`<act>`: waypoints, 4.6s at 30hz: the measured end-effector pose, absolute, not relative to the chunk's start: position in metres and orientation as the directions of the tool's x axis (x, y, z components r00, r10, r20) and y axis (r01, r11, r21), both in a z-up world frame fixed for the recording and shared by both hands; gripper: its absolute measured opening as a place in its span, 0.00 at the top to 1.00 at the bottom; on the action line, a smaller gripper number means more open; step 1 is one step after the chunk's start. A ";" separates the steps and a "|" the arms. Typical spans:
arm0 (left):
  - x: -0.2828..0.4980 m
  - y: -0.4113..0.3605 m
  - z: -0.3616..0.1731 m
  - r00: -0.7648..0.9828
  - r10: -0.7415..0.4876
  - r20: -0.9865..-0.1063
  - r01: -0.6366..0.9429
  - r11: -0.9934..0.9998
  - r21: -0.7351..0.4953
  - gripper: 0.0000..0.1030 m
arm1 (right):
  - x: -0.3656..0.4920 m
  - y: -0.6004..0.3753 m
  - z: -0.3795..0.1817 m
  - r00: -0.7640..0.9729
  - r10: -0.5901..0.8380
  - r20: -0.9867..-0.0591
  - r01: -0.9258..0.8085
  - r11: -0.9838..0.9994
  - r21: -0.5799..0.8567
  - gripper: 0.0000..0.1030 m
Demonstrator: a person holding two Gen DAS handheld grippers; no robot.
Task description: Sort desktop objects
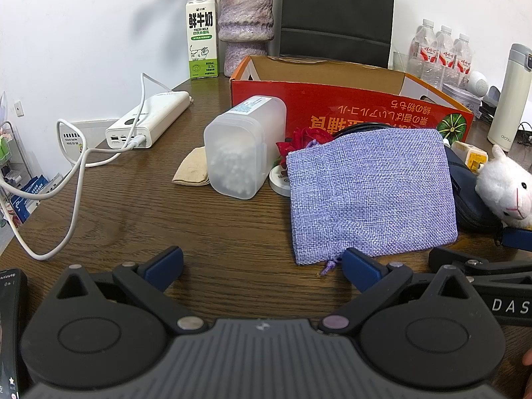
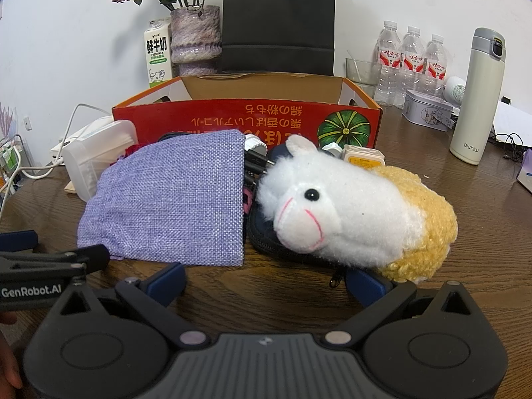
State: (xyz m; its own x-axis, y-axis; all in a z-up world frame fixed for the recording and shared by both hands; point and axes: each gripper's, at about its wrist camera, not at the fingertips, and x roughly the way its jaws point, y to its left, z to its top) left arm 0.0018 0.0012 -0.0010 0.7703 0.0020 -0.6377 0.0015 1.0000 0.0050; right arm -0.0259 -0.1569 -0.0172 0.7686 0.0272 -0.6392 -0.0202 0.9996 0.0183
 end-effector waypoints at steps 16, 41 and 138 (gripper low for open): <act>0.001 0.000 -0.001 0.770 0.002 -0.638 0.003 1.000 0.006 0.00 | -0.027 -0.156 -0.017 0.769 0.024 -0.639 -0.016 1.000 0.018 0.00; 0.001 0.000 -0.001 0.770 0.002 -0.638 0.003 1.000 0.007 0.00 | -0.026 -0.157 -0.018 0.766 0.024 -0.643 -0.020 1.000 0.013 0.00; -0.054 -0.012 0.038 0.856 -0.207 -0.474 0.217 0.976 -0.035 0.00 | -0.059 -0.202 0.016 0.778 0.101 -0.620 -0.022 0.991 0.133 0.05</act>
